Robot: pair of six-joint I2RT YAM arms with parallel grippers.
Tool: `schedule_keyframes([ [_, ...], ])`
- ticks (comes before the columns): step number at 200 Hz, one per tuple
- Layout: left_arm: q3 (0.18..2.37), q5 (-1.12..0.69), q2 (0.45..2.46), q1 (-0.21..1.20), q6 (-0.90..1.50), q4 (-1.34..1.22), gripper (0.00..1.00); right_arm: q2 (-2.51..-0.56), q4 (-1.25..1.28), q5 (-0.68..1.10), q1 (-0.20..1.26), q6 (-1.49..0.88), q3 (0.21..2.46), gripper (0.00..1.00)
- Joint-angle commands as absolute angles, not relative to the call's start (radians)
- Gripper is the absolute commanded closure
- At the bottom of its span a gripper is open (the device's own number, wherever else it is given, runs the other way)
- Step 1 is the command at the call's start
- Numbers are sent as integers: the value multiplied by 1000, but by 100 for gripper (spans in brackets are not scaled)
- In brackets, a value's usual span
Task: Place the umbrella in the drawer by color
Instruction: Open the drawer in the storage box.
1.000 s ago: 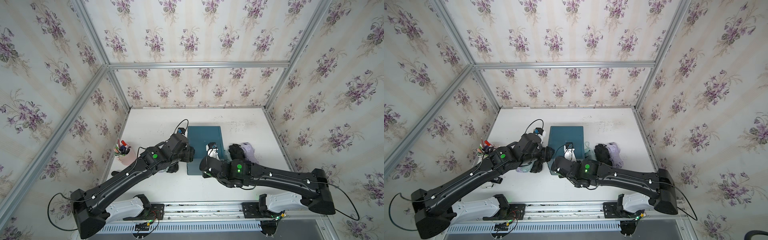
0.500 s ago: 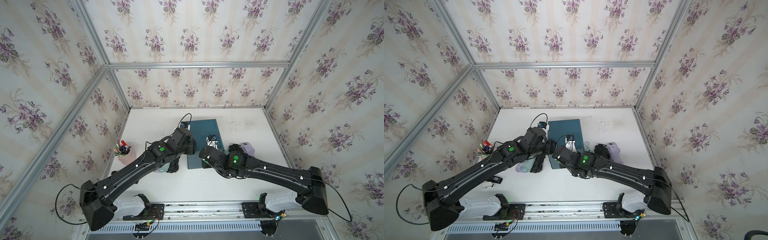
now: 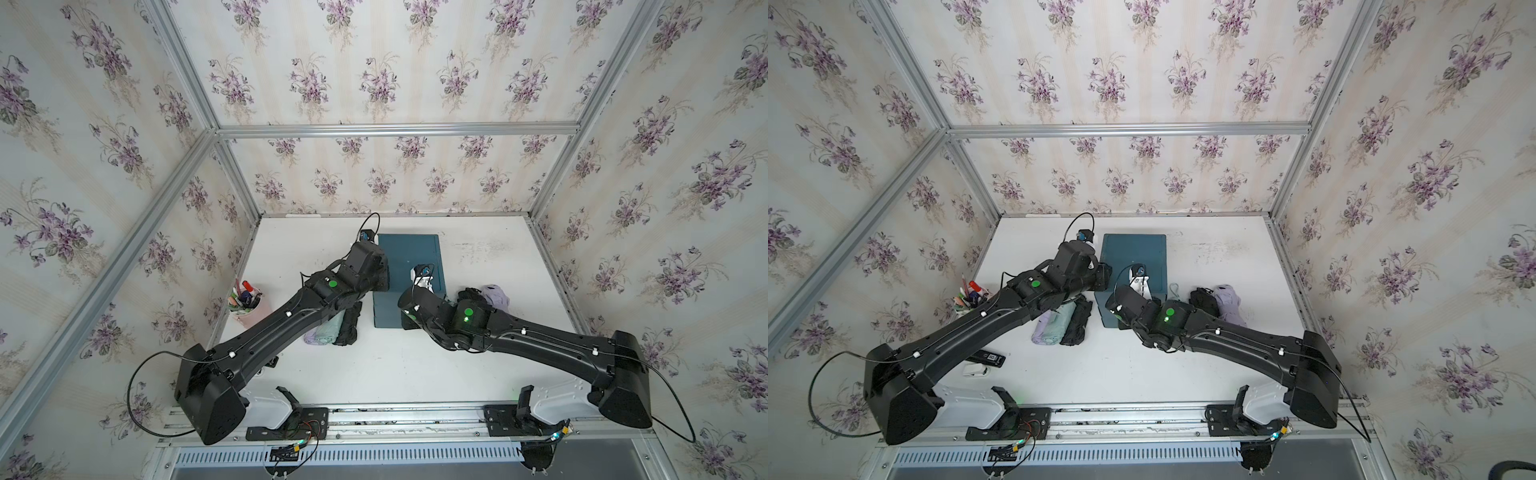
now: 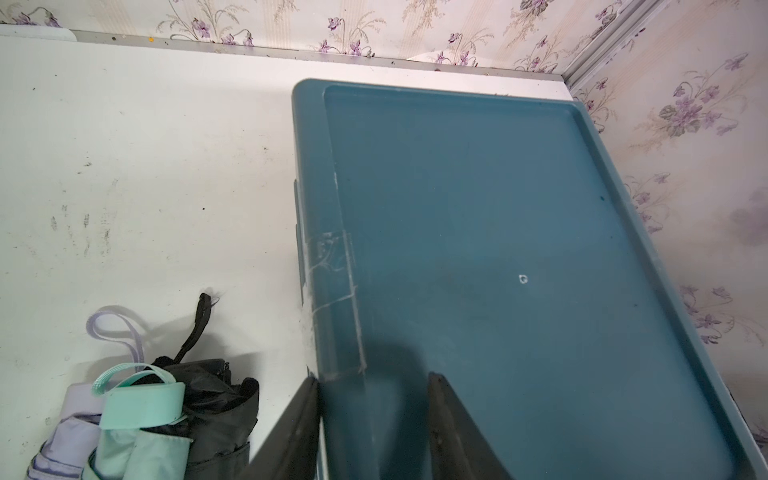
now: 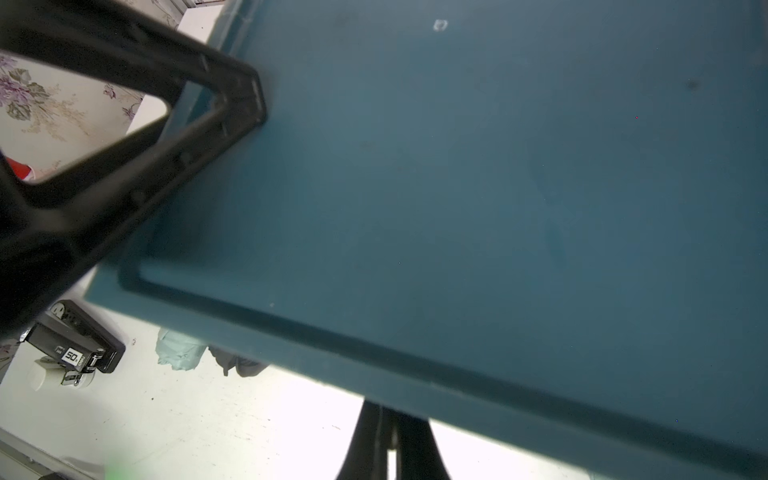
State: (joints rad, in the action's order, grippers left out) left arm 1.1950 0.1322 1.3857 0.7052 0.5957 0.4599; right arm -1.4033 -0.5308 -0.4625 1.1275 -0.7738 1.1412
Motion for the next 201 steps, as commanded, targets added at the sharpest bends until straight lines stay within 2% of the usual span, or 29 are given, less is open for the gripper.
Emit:
schedule_keyframes([
  [1,1165,85,1407,707,607,645,60,-1384,-502,-448,1128,-773,1120,100],
  [79,1134,140,1464,705,661,667,67,-1204,-511,-358,1180,-810,972,100],
  [128,1124,150,1459,689,681,662,72,-1101,-633,-451,1320,-906,945,100],
  [201,1044,188,1423,689,813,672,80,-1041,-638,-473,1458,-992,870,100],
])
